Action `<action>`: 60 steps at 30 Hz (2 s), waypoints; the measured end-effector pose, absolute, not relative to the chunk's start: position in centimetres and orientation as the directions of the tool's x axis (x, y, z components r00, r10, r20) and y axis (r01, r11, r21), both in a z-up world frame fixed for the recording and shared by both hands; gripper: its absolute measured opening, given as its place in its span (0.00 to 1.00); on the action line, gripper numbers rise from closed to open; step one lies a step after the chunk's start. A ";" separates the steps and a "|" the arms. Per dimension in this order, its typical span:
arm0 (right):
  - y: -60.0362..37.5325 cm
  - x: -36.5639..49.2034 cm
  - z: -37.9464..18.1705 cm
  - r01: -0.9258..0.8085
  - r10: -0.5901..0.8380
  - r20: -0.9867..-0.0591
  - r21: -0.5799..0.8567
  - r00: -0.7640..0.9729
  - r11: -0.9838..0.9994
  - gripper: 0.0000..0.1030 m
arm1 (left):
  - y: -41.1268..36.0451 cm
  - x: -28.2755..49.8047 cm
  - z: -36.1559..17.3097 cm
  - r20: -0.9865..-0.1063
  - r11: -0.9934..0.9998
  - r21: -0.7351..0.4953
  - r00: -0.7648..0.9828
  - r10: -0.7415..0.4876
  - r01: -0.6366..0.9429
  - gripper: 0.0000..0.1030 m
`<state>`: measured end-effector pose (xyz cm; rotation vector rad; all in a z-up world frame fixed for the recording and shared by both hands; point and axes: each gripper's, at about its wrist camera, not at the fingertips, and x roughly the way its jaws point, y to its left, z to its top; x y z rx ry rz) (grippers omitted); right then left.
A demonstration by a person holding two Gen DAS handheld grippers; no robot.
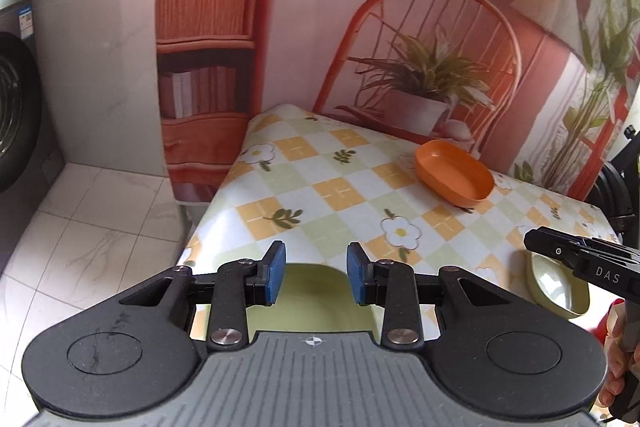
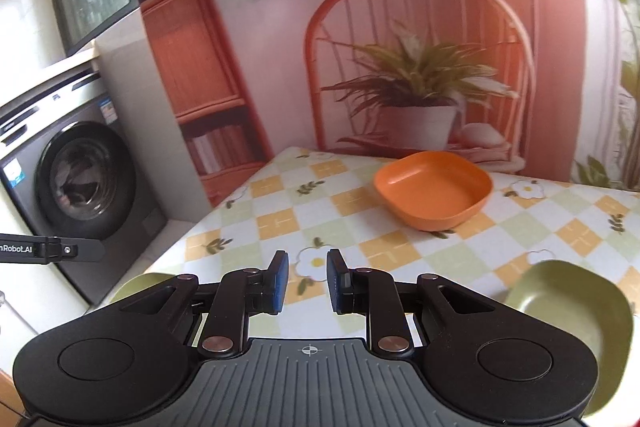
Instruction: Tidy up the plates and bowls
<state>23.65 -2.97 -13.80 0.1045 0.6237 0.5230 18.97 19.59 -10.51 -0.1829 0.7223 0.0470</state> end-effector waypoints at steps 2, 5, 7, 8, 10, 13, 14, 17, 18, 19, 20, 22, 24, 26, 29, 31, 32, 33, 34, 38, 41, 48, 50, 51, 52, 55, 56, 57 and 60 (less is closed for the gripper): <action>-0.9 23.9 -14.4 -0.471 0.522 -0.547 0.245 0.654 0.848 0.20 | 20.9 18.7 -11.2 -0.674 0.980 -0.151 0.739 -0.007 -0.128 0.34; 2.0 23.7 -15.6 -0.524 0.557 -0.577 0.244 0.597 0.816 0.20 | 22.3 18.6 -12.7 -0.698 0.976 -0.149 0.716 0.012 -0.162 0.34; 3.7 23.4 -16.3 -0.551 0.571 -0.598 0.245 0.562 0.798 0.20 | 22.8 18.5 -13.8 -0.715 0.973 -0.144 0.699 0.026 -0.183 0.34; 4.4 23.4 -16.6 -0.560 0.578 -0.607 0.249 0.545 0.790 0.20 | 23.0 18.5 -14.3 -0.723 0.971 -0.139 0.690 0.033 -0.193 0.34; 5.5 23.1 -17.4 -0.579 0.589 -0.628 0.255 0.510 0.774 0.20 | 23.4 18.3 -15.1 -0.739 0.967 -0.140 0.673 0.041 -0.212 0.34; 6.6 22.8 -18.4 -0.590 0.593 -0.651 0.265 0.474 0.763 0.20 | 23.8 18.1 -16.0 -0.756 0.962 -0.144 0.654 0.044 -0.231 0.34; 6.8 22.7 -18.7 -0.590 0.595 -0.657 0.272 0.463 0.760 0.20 | 24.0 17.9 -16.4 -0.760 0.961 -0.144 0.648 0.044 -0.235 0.34; 7.2 22.6 -19.5 -0.581 0.595 -0.674 0.292 0.438 0.760 0.21 | 24.1 17.7 -17.1 -0.770 0.959 -0.150 0.636 0.040 -0.242 0.34; 7.1 22.6 -19.7 -0.580 0.594 -0.679 0.296 0.432 0.759 0.21 | 24.1 17.4 -17.2 -0.773 0.957 -0.153 0.633 0.038 -0.245 0.34; 7.2 22.5 -19.8 -0.579 0.594 -0.681 0.297 0.428 0.759 0.21 | 24.1 17.4 -17.3 -0.775 0.956 -0.157 0.631 0.036 -0.247 0.34; 7.2 22.5 -19.9 -0.579 0.594 -0.683 0.299 0.425 0.758 0.21 | 24.0 17.4 -17.4 -0.776 0.956 -0.159 0.630 0.034 -0.248 0.34; 7.1 22.5 -20.1 -0.578 0.594 -0.686 0.302 0.420 0.758 0.21 | 23.9 17.4 -17.6 -0.776 0.955 -0.156 0.629 0.038 -0.250 0.34; 7.1 22.5 -20.3 -0.575 0.594 -0.690 0.308 0.414 0.758 0.21 | 23.7 17.4 -17.7 -0.775 0.956 -0.151 0.630 0.043 -0.251 0.34; 7.1 22.6 -20.5 -0.572 0.595 -0.694 0.314 0.406 0.758 0.21 | 23.7 17.5 -17.7 -0.774 0.956 -0.150 0.631 0.045 -0.251 0.34; 7.0 22.6 -20.8 -0.566 0.594 -0.699 0.322 0.399 0.759 0.21 | 23.7 17.4 -17.7 -0.772 0.955 -0.154 0.634 0.043 -0.252 0.34; 6.9 22.6 -20.9 -0.561 0.594 -0.699 0.327 0.398 0.761 0.21 | 23.7 17.4 -17.8 -0.774 0.954 -0.160 0.632 0.037 -0.252 0.34; 6.9 22.5 -20.9 -0.560 0.594 -0.700 0.328 0.397 0.761 0.21 | 23.7 17.4 -17.8 -0.776 0.954 -0.162 0.630 0.035 -0.252 0.34; 6.9 22.5 -20.9 -0.559 0.594 -0.699 0.328 0.398 0.761 0.21 | 23.7 17.4 -17.9 -0.777 0.954 -0.161 0.628 0.034 -0.251 0.34; 6.9 22.5 -20.9 -0.560 0.594 -0.699 0.328 0.398 0.761 0.21 | 23.6 17.4 -18.0 -0.779 0.955 -0.156 0.626 0.036 -0.251 0.34; 7.1 22.6 -20.9 -0.562 0.594 -0.700 0.326 0.397 0.760 0.20 | 23.6 17.4 -18.3 -0.785 0.955 -0.149 0.618 0.042 -0.255 0.34; 7.2 22.7 -21.1 -0.563 0.596 -0.700 0.329 0.393 0.758 0.18 | 23.6 17.4 -18.5 -0.785 0.955 -0.151 0.619 0.040 -0.253 0.31; 7.4 22.6 -21.1 -0.563 0.597 -0.697 0.329 0.397 0.758 0.13 | 23.3 17.2 -18.5 -0.777 0.962 -0.113 0.626 0.070 -0.248 0.20; 7.2 22.6 -21.0 -0.555 0.597 -0.694 0.334 0.402 0.762 0.13 | 23.2 17.2 -18.5 -0.778 0.962 -0.116 0.624 0.066 -0.246 0.20; 7.0 22.6 -20.9 -0.551 0.599 -0.690 0.338 0.406 0.763 0.13 | 23.2 17.2 -18.5 -0.779 0.963 -0.118 0.624 0.063 -0.244 0.20; 6.8 22.6 -20.8 -0.546 0.601 -0.686 0.342 0.411 0.764 0.13 | 23.1 17.2 -18.5 -0.779 0.963 -0.118 0.625 0.061 -0.241 0.20; 6.0 22.6 -20.3 -0.535 0.603 -0.670 0.348 0.432 0.770 0.13 | 22.8 17.5 -18.2 -0.776 0.966 -0.119 0.628 0.055 -0.231 0.20; 5.7 22.6 -20.1 -0.531 0.603 -0.664 0.349 0.441 0.772 0.13 | 22.6 17.6 -18.1 -0.774 0.966 -0.121 0.631 0.052 -0.228 0.20; 5.3 22.7 -19.8 -0.525 0.603 -0.658 0.352 0.450 0.775 0.13 | 22.4 17.7 -18.0 -0.773 0.967 -0.121 0.633 0.049 -0.223 0.20; 4.1 23.0 -19.1 -0.502 0.600 -0.641 0.362 0.478 0.786 0.13 | 21.4 18.3 -17.5 -0.765 0.971 -0.123 0.643 0.037 -0.203 0.20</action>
